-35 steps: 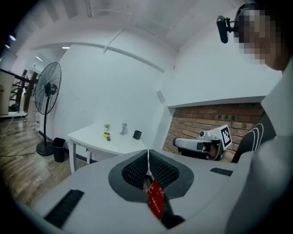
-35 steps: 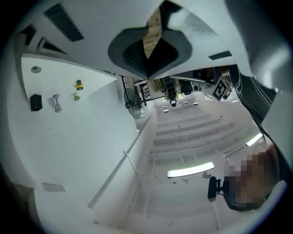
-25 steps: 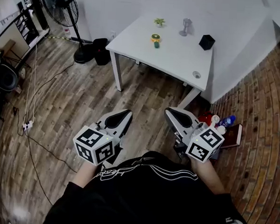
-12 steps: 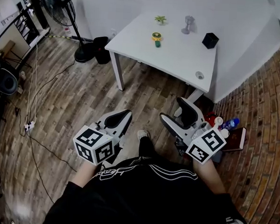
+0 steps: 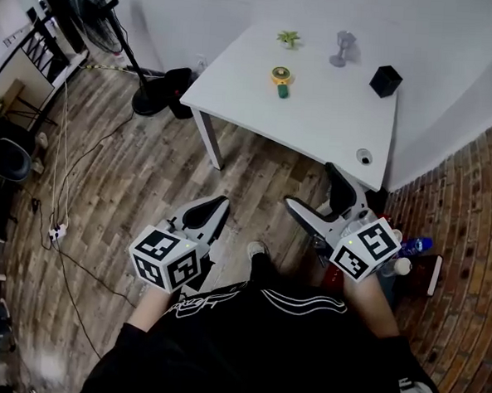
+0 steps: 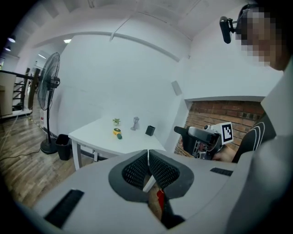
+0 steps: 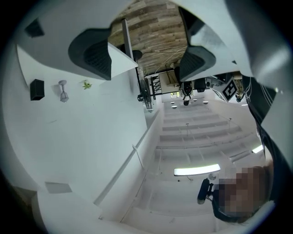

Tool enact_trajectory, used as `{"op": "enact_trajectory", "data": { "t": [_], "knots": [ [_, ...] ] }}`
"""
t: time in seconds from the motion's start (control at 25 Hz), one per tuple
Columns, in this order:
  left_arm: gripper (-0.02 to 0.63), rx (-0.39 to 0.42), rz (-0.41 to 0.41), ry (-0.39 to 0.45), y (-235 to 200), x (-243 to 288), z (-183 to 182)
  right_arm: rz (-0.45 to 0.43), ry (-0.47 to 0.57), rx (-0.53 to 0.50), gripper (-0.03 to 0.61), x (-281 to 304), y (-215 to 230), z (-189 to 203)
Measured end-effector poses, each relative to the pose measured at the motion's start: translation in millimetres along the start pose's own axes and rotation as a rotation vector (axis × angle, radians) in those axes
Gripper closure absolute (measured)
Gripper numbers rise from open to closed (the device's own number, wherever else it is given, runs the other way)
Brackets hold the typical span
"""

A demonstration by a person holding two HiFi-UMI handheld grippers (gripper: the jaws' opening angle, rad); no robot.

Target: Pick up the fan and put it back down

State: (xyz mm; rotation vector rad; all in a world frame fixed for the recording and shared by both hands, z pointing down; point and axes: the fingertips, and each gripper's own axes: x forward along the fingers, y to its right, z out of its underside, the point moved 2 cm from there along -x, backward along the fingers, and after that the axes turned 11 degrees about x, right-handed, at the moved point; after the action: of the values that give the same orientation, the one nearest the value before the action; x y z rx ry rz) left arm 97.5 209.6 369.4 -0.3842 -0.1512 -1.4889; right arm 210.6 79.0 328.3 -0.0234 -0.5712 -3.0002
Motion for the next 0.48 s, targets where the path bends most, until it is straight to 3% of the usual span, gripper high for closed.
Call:
{"op": "enact_trajectory", "data": {
  "t": [0.48],
  "knots": [
    [0.58, 0.006, 0.011, -0.042, -77, 121, -56, 0.031, -0.015, 0.035, 0.127, 84, 125, -42]
  ]
}}
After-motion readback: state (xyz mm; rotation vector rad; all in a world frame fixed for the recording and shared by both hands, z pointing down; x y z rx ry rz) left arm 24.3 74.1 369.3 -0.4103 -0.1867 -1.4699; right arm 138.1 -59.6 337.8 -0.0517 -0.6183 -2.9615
